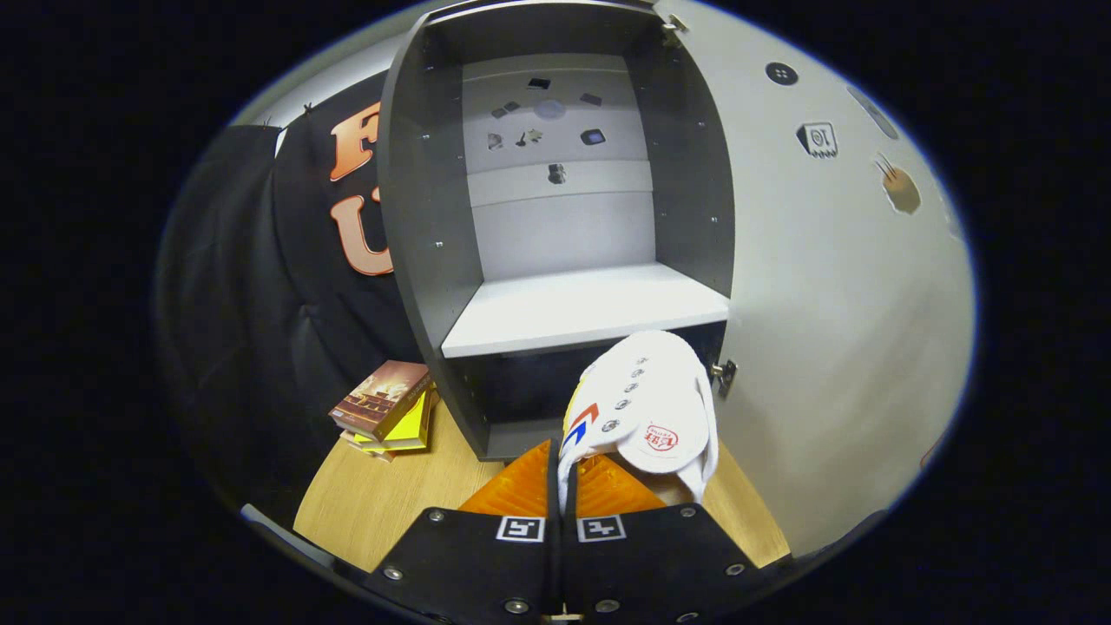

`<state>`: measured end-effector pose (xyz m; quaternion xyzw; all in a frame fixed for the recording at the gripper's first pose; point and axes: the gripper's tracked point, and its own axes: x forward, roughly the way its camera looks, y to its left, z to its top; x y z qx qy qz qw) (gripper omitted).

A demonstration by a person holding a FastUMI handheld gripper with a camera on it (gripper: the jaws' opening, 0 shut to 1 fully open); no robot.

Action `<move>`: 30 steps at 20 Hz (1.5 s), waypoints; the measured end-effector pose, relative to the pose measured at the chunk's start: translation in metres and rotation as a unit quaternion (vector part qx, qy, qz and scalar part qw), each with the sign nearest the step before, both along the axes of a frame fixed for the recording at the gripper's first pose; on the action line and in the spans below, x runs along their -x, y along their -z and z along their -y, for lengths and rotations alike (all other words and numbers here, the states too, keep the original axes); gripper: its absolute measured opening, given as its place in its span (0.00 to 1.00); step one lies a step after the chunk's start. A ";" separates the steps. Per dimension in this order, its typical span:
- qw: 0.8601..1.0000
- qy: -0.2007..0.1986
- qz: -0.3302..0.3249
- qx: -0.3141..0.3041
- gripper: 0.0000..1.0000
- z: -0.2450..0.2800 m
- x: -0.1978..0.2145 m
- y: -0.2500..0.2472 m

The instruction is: Open the shoe cabinet door, grab the shoes and put them into the shoe cabinet, then close the shoe cabinet door.

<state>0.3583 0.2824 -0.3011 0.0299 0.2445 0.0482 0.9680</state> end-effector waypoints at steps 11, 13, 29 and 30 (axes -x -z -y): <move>0.998 -0.046 0.018 0.028 0.00 -0.024 -0.141 -0.032; 0.998 -0.054 0.015 0.031 0.00 -0.028 -0.166 -0.032; 0.996 -0.084 0.000 0.013 0.00 -0.012 -0.212 -0.015; 0.996 -0.085 0.003 0.011 0.00 -0.012 -0.212 -0.014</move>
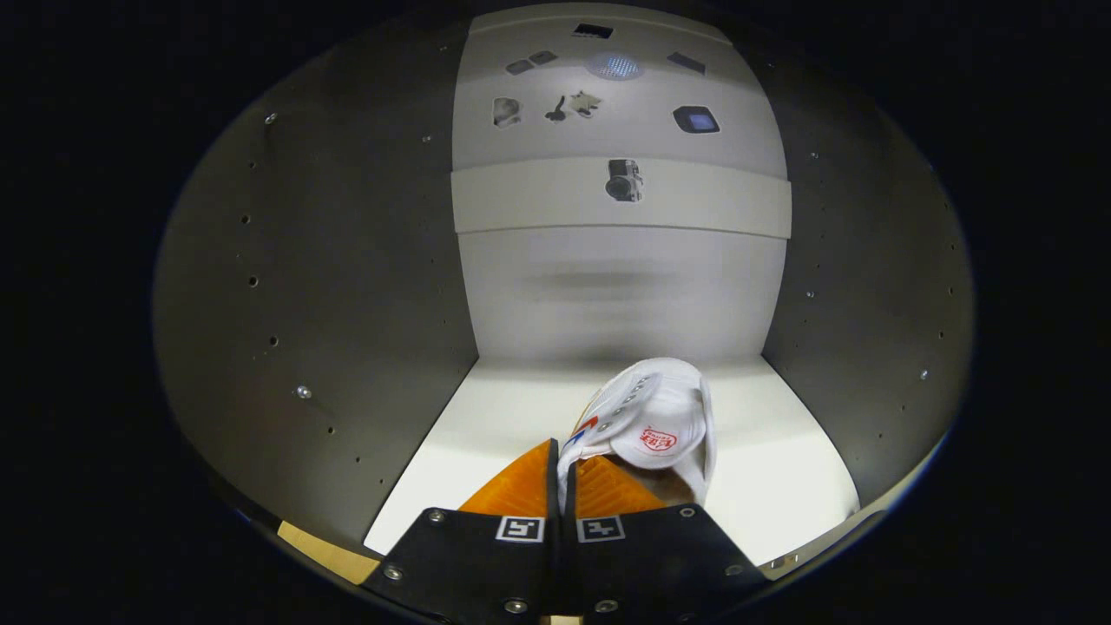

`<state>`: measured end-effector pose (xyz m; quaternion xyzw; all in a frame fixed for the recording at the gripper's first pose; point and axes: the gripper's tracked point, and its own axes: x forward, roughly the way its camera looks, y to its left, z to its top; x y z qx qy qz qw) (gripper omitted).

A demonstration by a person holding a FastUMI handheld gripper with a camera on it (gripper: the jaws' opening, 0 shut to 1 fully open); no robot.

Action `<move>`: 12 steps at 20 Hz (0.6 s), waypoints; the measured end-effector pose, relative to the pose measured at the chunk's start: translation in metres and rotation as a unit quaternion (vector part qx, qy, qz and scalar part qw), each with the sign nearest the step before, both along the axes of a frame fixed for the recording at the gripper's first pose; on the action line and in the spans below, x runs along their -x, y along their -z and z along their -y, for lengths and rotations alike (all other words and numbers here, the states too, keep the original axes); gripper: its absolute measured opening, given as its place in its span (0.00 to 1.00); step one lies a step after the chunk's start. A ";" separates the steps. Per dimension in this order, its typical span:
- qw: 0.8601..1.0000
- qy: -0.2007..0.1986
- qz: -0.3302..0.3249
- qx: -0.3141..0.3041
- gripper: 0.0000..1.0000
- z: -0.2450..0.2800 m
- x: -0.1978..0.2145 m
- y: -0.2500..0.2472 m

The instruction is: Open the shoe cabinet door, grab the shoes and put them into the shoe cabinet, then close the shoe cabinet door.

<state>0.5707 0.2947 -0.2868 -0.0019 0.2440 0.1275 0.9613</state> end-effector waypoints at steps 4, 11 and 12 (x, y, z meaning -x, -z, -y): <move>1.000 0.003 -0.011 0.000 0.00 0.002 0.002 0.002; 0.999 0.026 -0.034 0.004 0.17 0.004 0.006 0.002; 0.999 0.026 -0.039 -0.003 0.21 0.003 0.009 0.001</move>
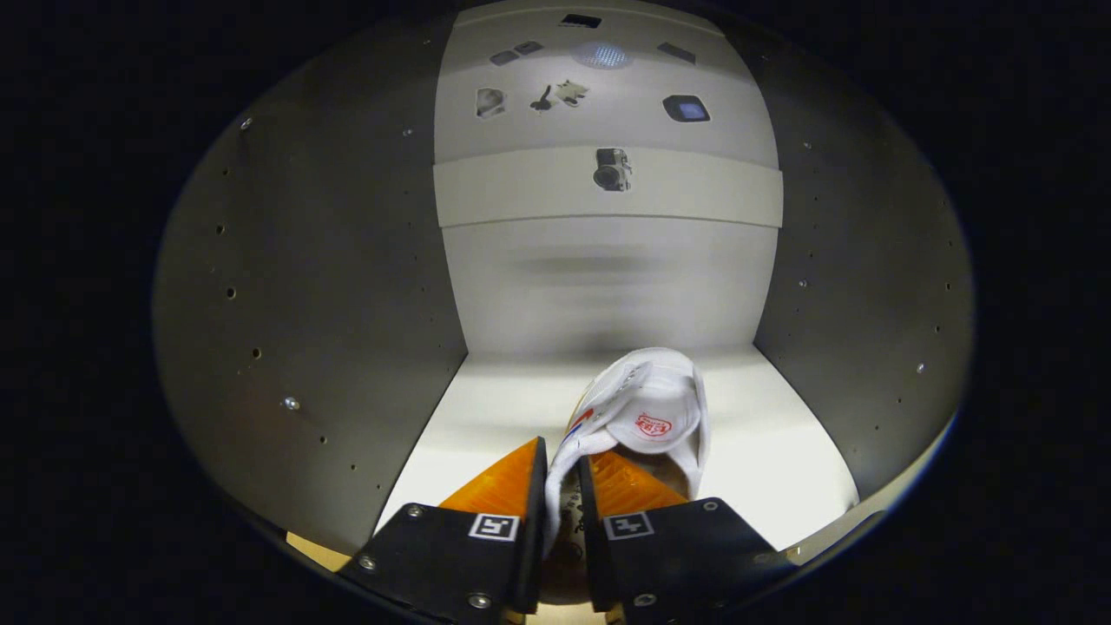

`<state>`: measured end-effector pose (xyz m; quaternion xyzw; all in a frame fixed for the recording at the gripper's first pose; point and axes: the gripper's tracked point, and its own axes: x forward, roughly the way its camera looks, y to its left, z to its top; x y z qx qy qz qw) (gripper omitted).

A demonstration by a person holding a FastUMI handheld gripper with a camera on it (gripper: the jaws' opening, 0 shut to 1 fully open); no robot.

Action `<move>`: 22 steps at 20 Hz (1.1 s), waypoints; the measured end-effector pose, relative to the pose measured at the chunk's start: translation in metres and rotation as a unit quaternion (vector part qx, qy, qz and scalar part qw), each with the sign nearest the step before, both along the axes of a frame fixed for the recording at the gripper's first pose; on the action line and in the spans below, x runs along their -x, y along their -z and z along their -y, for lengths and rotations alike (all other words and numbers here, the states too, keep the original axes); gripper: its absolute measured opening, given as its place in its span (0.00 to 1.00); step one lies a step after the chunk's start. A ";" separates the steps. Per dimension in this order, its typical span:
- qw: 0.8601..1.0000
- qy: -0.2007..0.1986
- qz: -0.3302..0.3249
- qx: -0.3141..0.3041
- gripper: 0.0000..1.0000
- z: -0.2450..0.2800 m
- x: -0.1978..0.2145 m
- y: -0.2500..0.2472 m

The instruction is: Open the shoe cabinet door, grab the shoes and put them into the shoe cabinet, then close the shoe cabinet door.

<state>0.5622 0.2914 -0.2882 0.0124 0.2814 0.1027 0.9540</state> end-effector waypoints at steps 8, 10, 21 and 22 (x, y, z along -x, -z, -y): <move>0.999 0.005 0.034 0.016 0.53 -0.001 0.042 -0.034; 0.999 0.005 0.041 0.021 0.63 0.001 0.059 -0.042; 0.996 0.021 0.075 0.044 0.93 0.021 0.178 -0.080; 0.996 0.024 0.076 0.041 0.94 0.024 0.190 -0.084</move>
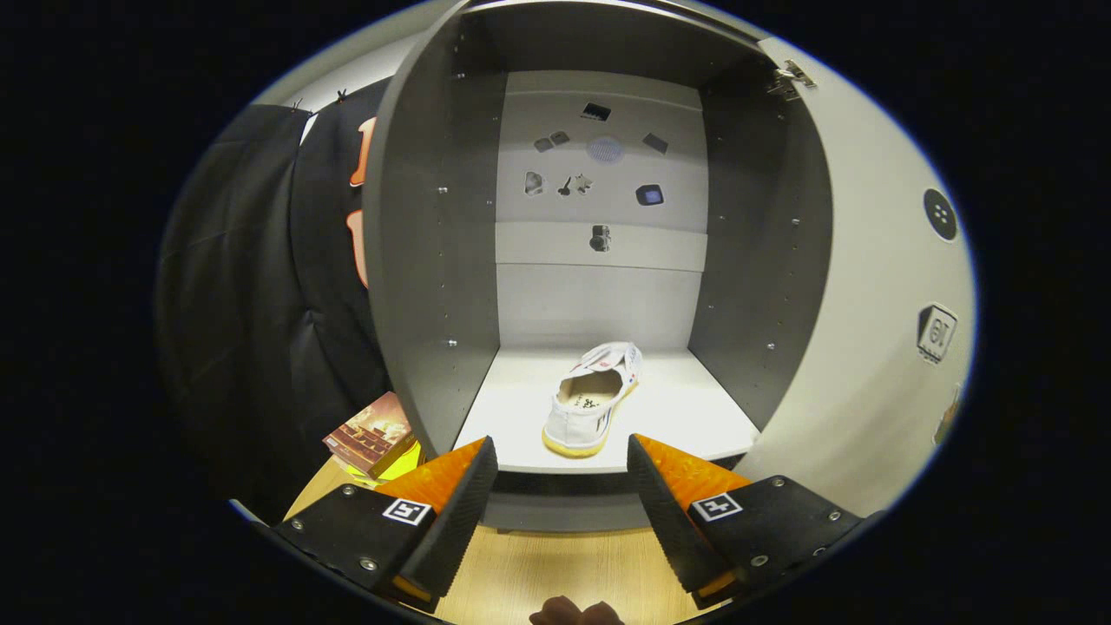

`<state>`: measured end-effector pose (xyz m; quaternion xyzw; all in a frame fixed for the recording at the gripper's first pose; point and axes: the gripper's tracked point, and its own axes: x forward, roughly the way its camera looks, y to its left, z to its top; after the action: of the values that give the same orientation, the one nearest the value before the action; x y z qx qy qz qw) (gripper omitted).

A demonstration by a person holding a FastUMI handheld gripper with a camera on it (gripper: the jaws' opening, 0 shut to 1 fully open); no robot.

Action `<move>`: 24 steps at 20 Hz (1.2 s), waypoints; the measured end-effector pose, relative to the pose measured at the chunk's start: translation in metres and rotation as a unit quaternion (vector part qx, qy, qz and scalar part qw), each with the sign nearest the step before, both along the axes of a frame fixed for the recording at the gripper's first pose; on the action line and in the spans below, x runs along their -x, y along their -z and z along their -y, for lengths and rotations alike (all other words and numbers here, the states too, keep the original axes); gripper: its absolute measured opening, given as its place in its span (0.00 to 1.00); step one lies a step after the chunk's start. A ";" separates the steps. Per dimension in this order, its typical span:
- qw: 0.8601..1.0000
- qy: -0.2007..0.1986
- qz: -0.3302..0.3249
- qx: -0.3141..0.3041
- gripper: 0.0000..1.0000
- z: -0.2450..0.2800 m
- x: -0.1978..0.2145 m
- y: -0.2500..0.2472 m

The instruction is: Open the shoe cabinet door, grab the shoes and put them into the shoe cabinet, then close the shoe cabinet door.

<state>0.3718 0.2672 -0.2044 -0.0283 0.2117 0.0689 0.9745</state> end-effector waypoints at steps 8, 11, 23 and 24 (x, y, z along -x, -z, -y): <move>0.999 0.027 0.021 -0.036 0.94 0.029 0.085 -0.030; 0.998 0.028 0.035 -0.051 0.94 0.039 0.107 -0.045; 0.993 -0.019 0.089 -0.079 0.94 0.145 0.215 -0.097; 0.992 -0.022 0.093 -0.082 0.94 0.160 0.223 -0.101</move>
<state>0.1485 0.1071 -0.1034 0.0411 0.1132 0.1042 0.9872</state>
